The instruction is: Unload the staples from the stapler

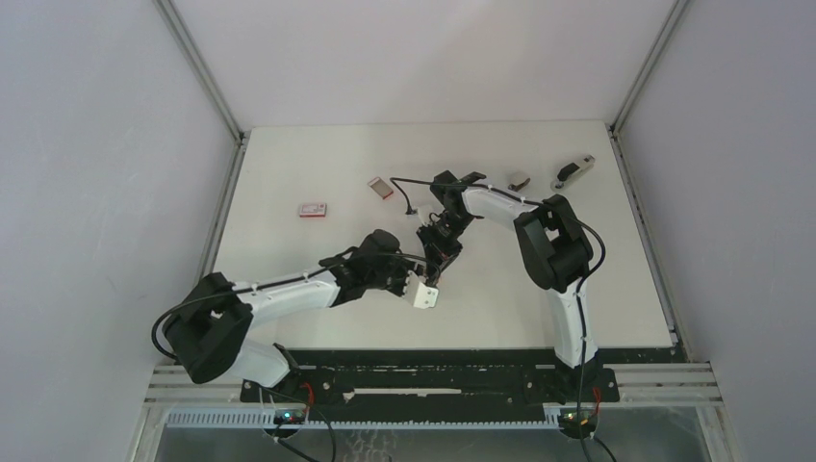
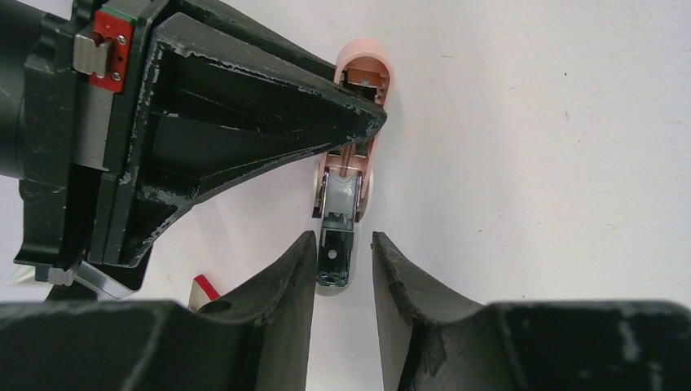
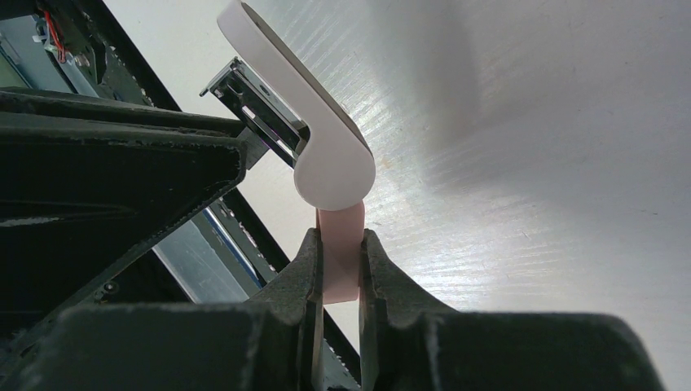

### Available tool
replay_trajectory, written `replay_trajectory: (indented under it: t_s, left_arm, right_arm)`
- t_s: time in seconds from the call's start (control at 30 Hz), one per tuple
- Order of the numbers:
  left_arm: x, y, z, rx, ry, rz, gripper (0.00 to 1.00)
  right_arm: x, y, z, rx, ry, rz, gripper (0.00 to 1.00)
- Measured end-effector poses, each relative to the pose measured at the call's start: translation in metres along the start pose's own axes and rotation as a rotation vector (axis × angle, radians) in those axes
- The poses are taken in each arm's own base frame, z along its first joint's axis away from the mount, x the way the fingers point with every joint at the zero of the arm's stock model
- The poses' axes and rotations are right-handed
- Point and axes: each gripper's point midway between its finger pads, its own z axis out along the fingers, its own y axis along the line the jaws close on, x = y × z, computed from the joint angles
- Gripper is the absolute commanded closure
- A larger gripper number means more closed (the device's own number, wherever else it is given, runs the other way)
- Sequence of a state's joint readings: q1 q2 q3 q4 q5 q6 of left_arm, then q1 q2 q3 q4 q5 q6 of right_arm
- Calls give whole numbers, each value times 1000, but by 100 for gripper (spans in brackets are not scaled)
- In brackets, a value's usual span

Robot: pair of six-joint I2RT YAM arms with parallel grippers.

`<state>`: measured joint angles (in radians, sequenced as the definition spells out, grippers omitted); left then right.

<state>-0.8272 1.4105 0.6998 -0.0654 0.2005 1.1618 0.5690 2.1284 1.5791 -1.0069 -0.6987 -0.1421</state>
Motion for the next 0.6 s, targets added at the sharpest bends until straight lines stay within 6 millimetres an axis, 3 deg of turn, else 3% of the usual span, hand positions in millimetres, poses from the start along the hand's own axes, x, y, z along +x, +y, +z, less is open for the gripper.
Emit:
replay_trajectory:
  t_s: [0.6]
  left_arm:
    - [0,2,3,5,8,0,67]
  right_arm:
    - [0,1,1,-3,3,-2,100]
